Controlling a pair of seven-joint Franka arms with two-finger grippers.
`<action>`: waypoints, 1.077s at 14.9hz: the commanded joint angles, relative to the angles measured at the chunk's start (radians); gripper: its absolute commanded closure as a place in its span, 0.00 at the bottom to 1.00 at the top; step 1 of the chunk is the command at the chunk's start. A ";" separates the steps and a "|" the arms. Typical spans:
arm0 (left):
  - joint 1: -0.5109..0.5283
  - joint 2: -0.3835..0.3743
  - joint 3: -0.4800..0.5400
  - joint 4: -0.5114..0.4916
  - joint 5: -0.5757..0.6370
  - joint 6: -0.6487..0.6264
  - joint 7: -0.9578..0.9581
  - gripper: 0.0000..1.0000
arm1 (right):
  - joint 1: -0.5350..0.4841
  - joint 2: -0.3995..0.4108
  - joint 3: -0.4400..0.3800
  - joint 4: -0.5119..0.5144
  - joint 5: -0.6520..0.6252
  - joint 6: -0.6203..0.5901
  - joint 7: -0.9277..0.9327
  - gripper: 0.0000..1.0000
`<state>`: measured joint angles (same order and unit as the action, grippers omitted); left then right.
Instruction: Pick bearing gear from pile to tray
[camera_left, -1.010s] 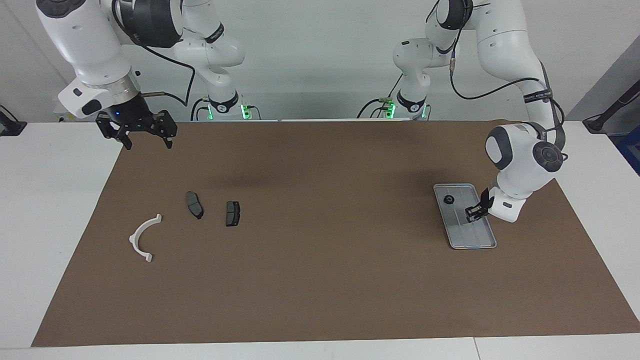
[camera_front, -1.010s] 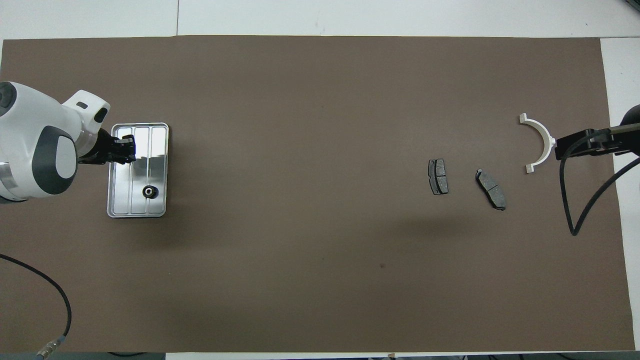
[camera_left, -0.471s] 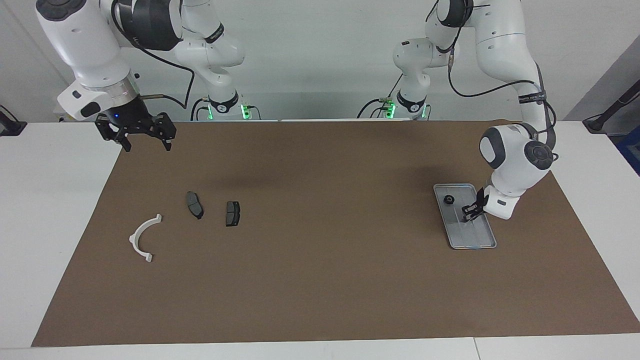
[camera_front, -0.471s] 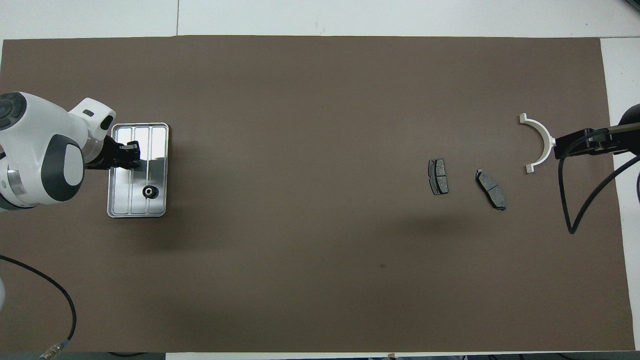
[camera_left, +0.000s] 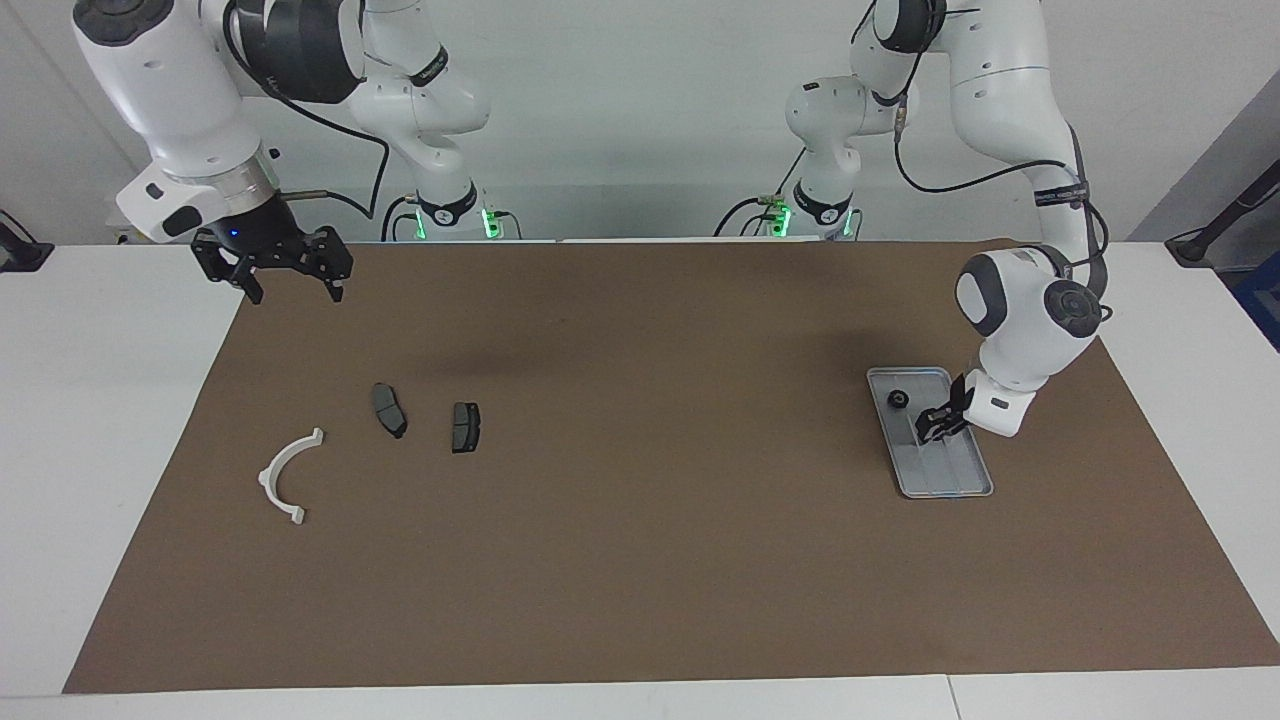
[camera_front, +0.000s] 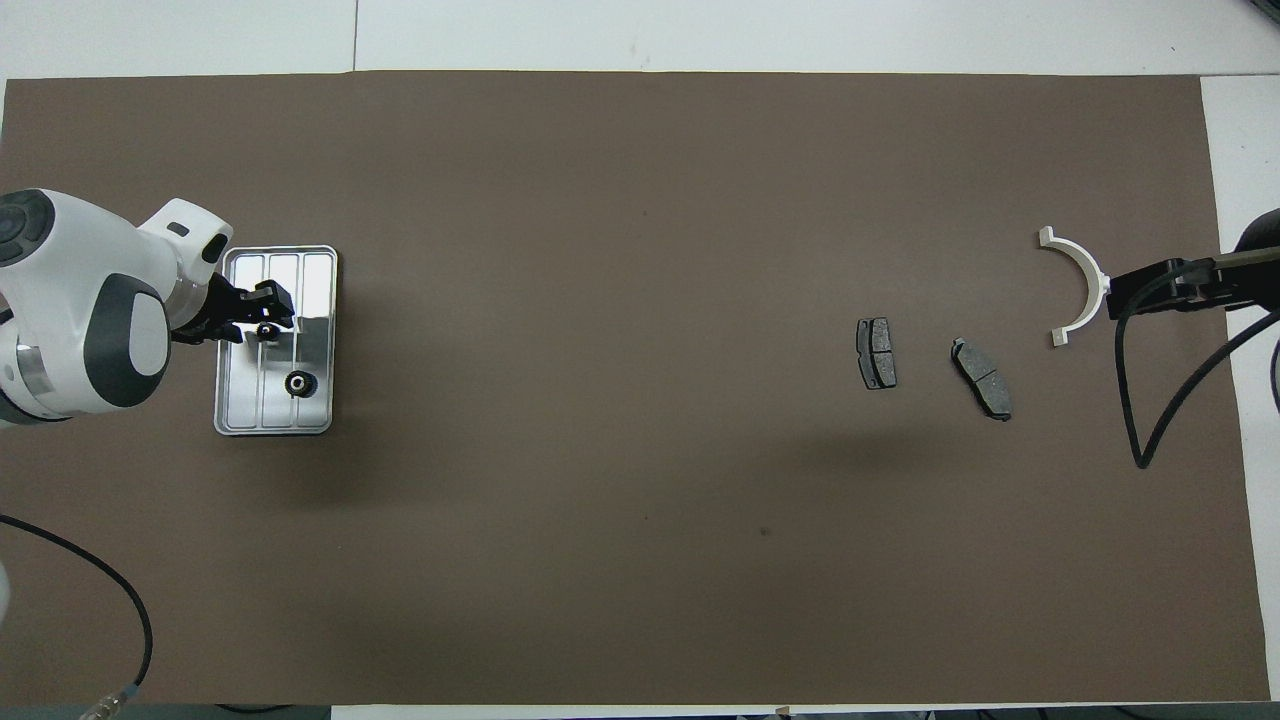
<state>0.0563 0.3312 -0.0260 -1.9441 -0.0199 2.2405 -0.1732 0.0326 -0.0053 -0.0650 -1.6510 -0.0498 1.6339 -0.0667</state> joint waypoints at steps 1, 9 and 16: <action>0.010 -0.058 0.001 0.049 0.012 -0.098 0.012 0.00 | -0.011 -0.028 0.004 -0.038 0.019 0.029 -0.010 0.00; 0.005 -0.270 0.018 0.168 0.011 -0.494 0.023 0.00 | -0.014 -0.030 0.002 -0.038 0.019 0.029 -0.013 0.00; -0.001 -0.330 0.008 0.255 0.006 -0.682 0.061 0.00 | -0.019 -0.030 0.002 -0.038 0.019 0.027 -0.010 0.00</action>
<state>0.0652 0.0036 -0.0186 -1.7144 -0.0200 1.5955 -0.1290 0.0256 -0.0068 -0.0670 -1.6516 -0.0498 1.6339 -0.0667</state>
